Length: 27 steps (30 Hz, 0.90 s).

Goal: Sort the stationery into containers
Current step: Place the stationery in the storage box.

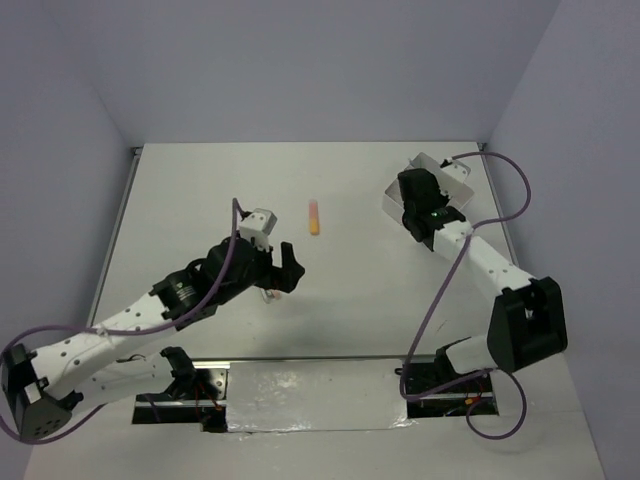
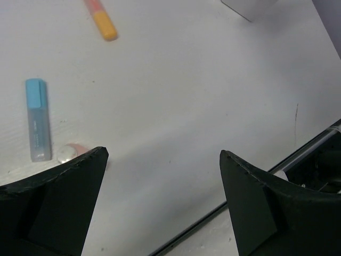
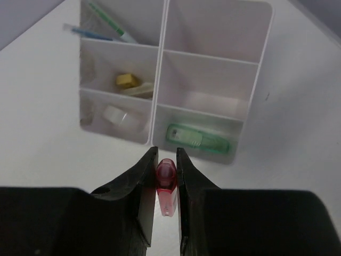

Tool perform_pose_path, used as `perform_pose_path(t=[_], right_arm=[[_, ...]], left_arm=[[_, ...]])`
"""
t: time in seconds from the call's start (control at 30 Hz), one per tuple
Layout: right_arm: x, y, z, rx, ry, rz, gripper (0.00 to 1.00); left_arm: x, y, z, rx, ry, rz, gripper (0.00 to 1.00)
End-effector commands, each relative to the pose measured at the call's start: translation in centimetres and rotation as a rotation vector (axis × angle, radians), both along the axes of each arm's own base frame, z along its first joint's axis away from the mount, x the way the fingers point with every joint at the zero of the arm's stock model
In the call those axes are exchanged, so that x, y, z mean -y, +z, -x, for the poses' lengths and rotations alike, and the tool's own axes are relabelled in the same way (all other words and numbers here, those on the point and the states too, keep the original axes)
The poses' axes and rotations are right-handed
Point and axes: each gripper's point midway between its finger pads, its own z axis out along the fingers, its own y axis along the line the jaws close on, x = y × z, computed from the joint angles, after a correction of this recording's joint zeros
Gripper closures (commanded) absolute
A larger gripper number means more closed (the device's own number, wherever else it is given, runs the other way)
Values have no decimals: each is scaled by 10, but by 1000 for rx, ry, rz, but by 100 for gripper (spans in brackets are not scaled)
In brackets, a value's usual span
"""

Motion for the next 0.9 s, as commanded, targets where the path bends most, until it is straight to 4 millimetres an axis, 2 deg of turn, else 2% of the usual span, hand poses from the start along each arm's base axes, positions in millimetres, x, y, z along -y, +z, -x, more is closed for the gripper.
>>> perform_pose_path(t=[0.0, 0.07, 0.1, 0.17, 0.33, 0.53, 0.67, 0.87], right_arm=[[29, 22, -28, 81, -165, 82, 100], [34, 30, -40, 104, -206, 98, 100], [33, 25, -46, 106, -210, 100, 100], [34, 23, -52, 124, -227, 104, 100], [35, 25, -59, 183, -245, 86, 100], [43, 22, -61, 272, -306, 82, 100], [55, 8, -56, 221, -322, 105, 100], [59, -4, -44, 183, -319, 119, 100]], left_arm=[[-25, -10, 20, -41, 16, -35, 1], [-33, -6, 26, -34, 29, -18, 1], [-34, -8, 28, -38, 26, -7, 1], [-28, -2, 33, -26, -12, 30, 1], [-22, -11, 33, -43, -37, 18, 1], [-17, -12, 36, -44, -68, 33, 1], [-14, -7, 39, -28, -91, 58, 1], [-14, -3, 38, -21, -94, 58, 1]])
